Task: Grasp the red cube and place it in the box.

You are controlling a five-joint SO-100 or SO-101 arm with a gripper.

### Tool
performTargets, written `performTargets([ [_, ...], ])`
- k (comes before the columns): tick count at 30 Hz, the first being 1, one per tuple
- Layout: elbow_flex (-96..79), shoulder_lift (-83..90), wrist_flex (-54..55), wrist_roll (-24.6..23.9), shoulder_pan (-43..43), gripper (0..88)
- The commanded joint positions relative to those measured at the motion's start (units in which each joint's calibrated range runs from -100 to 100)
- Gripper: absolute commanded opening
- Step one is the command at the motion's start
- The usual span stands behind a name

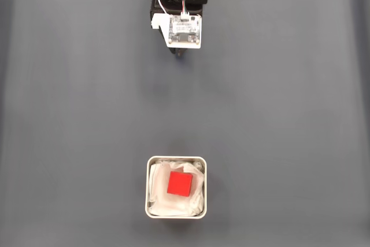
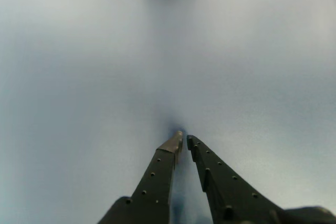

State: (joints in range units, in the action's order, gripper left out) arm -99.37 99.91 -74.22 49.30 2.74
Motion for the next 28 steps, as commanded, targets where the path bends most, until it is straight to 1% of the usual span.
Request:
performTargets([
  [1, -0.4, -0.3, -1.5, -0.9, -1.1, 0.0],
  [28, -0.5, 0.0, -1.6, -0.6, -1.6, 0.0],
])
